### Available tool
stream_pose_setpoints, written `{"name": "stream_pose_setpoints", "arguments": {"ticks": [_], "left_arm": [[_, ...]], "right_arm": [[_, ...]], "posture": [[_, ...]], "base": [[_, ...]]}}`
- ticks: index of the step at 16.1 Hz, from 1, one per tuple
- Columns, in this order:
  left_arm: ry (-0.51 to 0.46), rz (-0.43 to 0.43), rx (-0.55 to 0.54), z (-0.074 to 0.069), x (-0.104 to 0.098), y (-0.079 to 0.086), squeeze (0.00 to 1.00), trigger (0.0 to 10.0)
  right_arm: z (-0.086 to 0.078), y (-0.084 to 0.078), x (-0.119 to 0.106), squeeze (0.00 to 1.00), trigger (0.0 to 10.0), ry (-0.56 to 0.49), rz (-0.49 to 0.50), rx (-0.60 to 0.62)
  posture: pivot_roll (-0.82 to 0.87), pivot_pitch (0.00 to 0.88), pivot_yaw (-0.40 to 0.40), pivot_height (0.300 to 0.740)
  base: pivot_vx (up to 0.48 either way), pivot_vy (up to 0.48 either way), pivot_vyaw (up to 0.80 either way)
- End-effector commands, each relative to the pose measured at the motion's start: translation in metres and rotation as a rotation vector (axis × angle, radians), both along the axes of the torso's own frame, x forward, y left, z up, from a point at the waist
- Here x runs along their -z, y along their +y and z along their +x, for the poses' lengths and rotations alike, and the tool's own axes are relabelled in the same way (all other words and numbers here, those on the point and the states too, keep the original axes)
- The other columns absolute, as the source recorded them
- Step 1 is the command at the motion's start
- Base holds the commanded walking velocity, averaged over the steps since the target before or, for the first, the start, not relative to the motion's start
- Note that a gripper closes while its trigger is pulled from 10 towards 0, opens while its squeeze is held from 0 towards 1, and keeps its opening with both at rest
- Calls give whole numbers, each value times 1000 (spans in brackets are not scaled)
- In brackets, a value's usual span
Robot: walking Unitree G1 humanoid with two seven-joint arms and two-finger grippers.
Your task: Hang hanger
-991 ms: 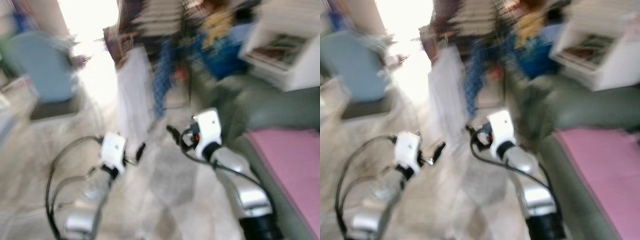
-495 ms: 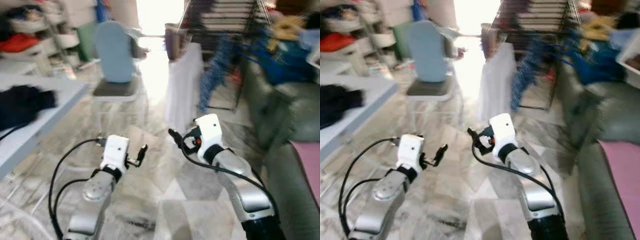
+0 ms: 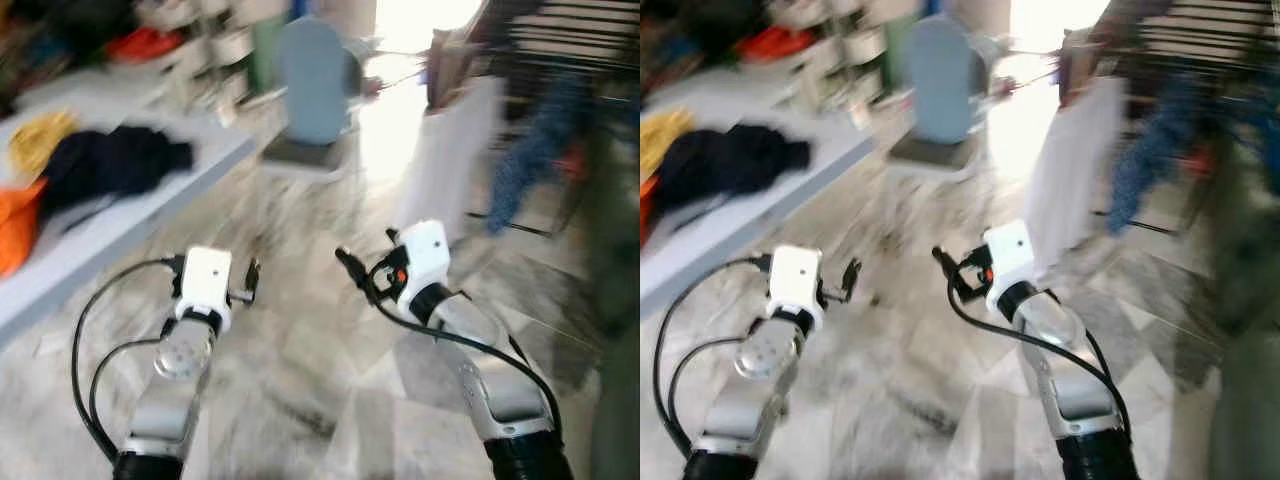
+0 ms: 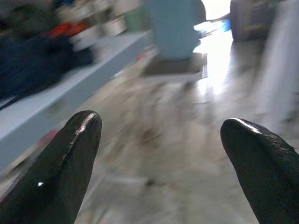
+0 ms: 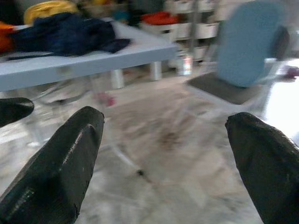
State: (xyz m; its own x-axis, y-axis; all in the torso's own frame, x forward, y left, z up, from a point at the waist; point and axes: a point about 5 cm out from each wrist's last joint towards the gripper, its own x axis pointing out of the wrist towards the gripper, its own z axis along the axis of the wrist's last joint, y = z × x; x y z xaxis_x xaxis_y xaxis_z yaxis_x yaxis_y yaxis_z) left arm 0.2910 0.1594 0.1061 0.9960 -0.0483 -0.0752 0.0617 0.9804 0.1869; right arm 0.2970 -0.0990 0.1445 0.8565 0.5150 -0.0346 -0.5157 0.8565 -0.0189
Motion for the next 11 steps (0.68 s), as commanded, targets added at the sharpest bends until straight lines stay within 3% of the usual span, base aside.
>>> {"name": "stream_pose_setpoints", "arguments": {"ticks": [1, 11], "left_arm": [[5, 9, -53, 0, 2, 11, 0, 10000], [-85, 38, -200, -1, -4, 27, 0, 10000]], "right_arm": [[-3, 9, -7, 0, 10000, -34, 14, -45], [-9, 17, -10, 0, 10000, -56, 33, -129]], "posture": [[-61, 0, 48, 740], [-48, 0, 44, 740]], "base": [[0, 0, 800], [0, 0, 800]]}}
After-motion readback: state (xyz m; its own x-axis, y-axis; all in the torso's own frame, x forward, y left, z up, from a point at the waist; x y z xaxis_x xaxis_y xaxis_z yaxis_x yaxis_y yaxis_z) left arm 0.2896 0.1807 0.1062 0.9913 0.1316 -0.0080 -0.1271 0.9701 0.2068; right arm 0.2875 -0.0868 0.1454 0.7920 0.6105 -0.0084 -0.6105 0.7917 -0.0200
